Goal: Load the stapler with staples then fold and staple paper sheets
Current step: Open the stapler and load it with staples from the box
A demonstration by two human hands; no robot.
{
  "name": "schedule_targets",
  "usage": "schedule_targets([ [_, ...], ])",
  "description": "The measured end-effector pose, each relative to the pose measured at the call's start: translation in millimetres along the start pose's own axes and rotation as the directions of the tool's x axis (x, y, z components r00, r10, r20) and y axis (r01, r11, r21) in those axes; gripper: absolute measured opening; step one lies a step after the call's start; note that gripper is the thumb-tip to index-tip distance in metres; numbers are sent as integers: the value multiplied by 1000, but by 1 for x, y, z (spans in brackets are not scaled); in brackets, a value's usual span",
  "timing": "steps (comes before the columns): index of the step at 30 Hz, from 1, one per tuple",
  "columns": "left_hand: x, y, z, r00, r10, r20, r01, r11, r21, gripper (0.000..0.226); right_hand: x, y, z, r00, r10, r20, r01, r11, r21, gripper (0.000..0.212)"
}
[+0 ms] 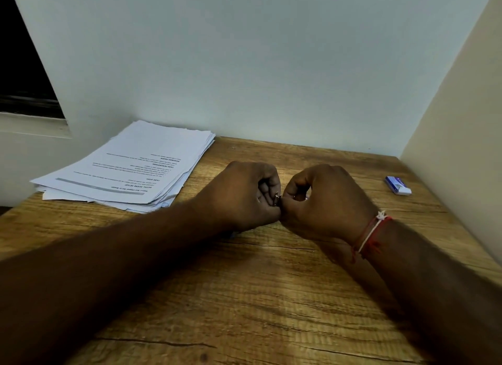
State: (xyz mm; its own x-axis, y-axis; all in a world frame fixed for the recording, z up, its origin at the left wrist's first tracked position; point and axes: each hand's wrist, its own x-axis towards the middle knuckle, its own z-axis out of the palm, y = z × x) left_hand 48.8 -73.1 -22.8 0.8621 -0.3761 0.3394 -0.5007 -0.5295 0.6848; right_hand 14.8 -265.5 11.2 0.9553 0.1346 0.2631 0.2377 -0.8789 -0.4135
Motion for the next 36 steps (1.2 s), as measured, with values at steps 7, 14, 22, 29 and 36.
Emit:
schedule_targets([
  [7,0,0,0,1000,4,3,-4,1000,4,22,0,1,2,995,-74,-61,69,994,-81,15],
  [14,-1,-2,-2,1000,-8,23,8,1000,1,28,10,17,-3,983,-6,-185,31,990,135,20],
  [22,-3,-4,-11,996,32,87,-33,999,14,26,28,65,-8,965,262,-13,-241,904,352,13],
  [29,-1,-4,-10,990,42,138,-44,999,5,32,32,73,-2,959,283,17,-278,926,257,12],
  [36,-3,-3,-12,986,28,167,-27,1000,-7,42,31,73,-5,958,287,6,-282,936,212,16],
])
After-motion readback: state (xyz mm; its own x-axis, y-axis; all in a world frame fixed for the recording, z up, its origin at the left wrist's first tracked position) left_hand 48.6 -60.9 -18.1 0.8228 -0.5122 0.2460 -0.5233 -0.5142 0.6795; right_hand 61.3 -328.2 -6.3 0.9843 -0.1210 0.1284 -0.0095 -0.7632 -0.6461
